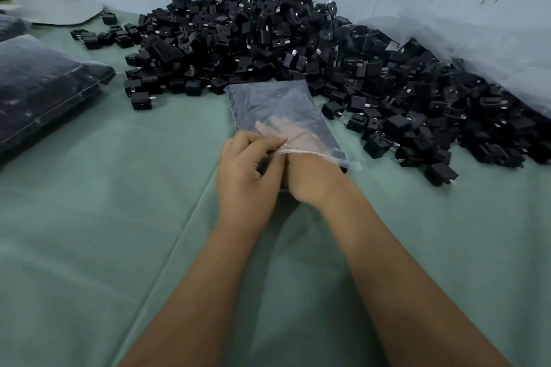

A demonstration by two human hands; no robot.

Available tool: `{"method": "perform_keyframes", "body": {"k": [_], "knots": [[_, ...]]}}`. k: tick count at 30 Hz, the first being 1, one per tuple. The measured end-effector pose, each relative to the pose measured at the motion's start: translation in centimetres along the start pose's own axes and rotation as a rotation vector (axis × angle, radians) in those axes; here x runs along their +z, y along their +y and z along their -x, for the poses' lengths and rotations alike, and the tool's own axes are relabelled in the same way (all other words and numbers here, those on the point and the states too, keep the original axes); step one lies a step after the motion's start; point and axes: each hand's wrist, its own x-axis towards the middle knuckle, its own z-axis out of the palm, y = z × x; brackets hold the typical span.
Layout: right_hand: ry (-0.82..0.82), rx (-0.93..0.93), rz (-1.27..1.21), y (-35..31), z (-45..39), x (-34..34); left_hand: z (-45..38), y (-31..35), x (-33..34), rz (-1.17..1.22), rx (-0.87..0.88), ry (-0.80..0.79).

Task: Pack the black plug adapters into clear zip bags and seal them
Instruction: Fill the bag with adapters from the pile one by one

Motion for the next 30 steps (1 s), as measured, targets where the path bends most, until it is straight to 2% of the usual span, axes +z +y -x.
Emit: {"method": "perform_keyframes", "body": {"k": [2, 5, 7, 10, 13, 16, 18, 20, 22, 28, 30], "knots": [[0.208, -0.083, -0.071, 0.2, 2.2, 0.0, 0.0, 0.2, 0.0, -0.008, -0.009, 0.000], [0.329, -0.215, -0.114, 0.3, 4.2, 0.2, 0.1, 0.3, -0.3, 0.003, -0.021, 0.001], [0.481, -0.250, -0.080, 0.6, 5.5, 0.0, 0.1, 0.2, -0.5, -0.007, -0.012, 0.013], [0.849, -0.154, -0.045, 1.9, 7.0, -0.4, 0.1, 0.0, -0.7, -0.021, -0.014, 0.032], [1.013, 0.126, -0.149, 4.5, 7.7, -1.3, 0.1, 0.0, -0.6, -0.022, -0.073, -0.019], [0.995, 0.526, -0.100, 7.5, 8.1, -1.7, 0.0, -0.5, -0.5, -0.083, -0.111, -0.090], [0.811, 0.791, -0.065, 8.9, 8.4, -1.8, -0.3, -1.0, -0.5, -0.135, -0.134, -0.129], [0.600, 0.950, -0.084, 9.8, 8.7, -1.6, -0.5, -1.2, -0.5, -0.148, -0.156, -0.151], [0.517, 0.959, -0.038, 10.1, 8.8, -1.3, -0.5, -1.2, -0.5, -0.135, -0.200, -0.165], [0.641, 0.758, 0.080, 8.9, 8.6, -0.9, -0.6, -1.2, -0.3, -0.077, -0.312, -0.154], [0.714, 0.651, 0.051, 8.3, 8.3, -1.0, -0.7, -1.0, -0.1, -0.070, -0.334, -0.134]]}}
